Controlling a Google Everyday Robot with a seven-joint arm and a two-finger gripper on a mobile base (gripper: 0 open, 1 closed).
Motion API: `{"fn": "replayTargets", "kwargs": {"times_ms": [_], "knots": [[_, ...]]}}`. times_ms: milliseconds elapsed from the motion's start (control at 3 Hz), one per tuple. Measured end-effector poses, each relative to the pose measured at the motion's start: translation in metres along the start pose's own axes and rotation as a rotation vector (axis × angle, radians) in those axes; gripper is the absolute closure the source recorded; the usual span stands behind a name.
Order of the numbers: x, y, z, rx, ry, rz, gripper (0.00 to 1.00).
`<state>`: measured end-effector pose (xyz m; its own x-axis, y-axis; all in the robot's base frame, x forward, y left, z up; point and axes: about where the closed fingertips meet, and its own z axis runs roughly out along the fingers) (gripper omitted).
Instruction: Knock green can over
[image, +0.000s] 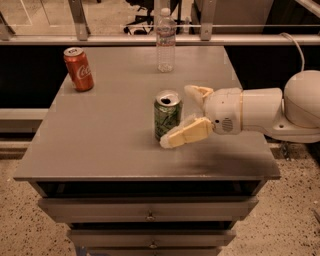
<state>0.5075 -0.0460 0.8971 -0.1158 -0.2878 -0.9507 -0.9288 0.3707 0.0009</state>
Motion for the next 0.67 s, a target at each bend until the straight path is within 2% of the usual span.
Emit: {"fn": "replayTargets", "kwargs": {"times_ms": [333,667], "knots": [[-0.001,0.003,0.017,0.009,-0.008,0.003,0.16],[-0.007,-0.002,0.034,0.037,-0.014,0.018,0.47]]}}
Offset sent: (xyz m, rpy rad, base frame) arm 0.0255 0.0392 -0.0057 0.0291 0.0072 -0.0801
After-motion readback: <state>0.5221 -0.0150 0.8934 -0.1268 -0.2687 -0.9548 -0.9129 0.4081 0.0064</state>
